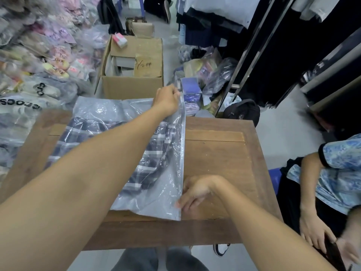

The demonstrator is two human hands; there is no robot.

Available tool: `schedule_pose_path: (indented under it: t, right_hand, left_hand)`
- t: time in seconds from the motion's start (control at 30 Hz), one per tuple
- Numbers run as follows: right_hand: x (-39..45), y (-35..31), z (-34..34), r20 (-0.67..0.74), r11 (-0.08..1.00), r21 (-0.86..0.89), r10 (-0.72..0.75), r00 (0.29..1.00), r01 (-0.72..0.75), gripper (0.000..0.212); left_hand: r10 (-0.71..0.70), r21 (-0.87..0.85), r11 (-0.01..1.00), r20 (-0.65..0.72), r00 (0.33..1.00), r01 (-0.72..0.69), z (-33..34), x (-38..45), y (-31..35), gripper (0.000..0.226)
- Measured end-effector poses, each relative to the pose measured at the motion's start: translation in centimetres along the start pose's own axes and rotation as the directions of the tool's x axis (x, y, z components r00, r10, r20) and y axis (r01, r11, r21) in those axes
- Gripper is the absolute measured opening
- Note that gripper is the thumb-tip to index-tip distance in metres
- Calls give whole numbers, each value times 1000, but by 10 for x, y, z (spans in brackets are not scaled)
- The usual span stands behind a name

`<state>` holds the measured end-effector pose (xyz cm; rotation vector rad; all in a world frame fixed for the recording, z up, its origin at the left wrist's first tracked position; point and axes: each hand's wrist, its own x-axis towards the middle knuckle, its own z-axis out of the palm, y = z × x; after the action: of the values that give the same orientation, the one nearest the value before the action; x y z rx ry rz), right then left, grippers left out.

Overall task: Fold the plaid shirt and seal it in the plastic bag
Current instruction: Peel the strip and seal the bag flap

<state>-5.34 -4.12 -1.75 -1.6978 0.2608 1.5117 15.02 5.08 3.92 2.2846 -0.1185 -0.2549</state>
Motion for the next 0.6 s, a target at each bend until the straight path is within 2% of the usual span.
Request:
schedule_pose_path:
  t: [0.07,0.13,0.23,0.33,0.4,0.47,0.53,0.6]
  right_hand:
    - [-3,-2,-8,-212,971,194,-99,972,141,39]
    - [-5,-10,-14,-460,887,315,-168,872,337,43]
    - [4,-25,-19,-646,798,372,-144,750,474,36]
    - [8,-29,-26,-697,818,330,-124,706,470,14]
    - [10,-18,-37,-727,836,334,-65,684,435,12]
    - [11,-4,-49,-781,867,310,-2,625,390,20]
    - [9,1,-57,-838,900,264,36,545,346,18]
    - [2,-2,-57,-921,975,67,-21,389,211,34]
  left_hand:
    - [-2,-34,999,25,1000,3,3,-3,-5,20]
    - [5,-59,998,17,1000,-4,5,-4,-9,20]
    - [28,-52,998,16,999,-27,1,-9,-12,14]
    - [72,12,997,35,997,-73,-11,-18,-29,39]
    - [69,47,996,-3,998,-69,-24,-25,-48,39]
    - [18,143,990,-39,999,-13,-40,-31,-73,34]
    - [-30,319,947,-23,999,36,-58,-41,-93,34]
    - [-121,523,849,51,991,76,-77,-51,-108,53]
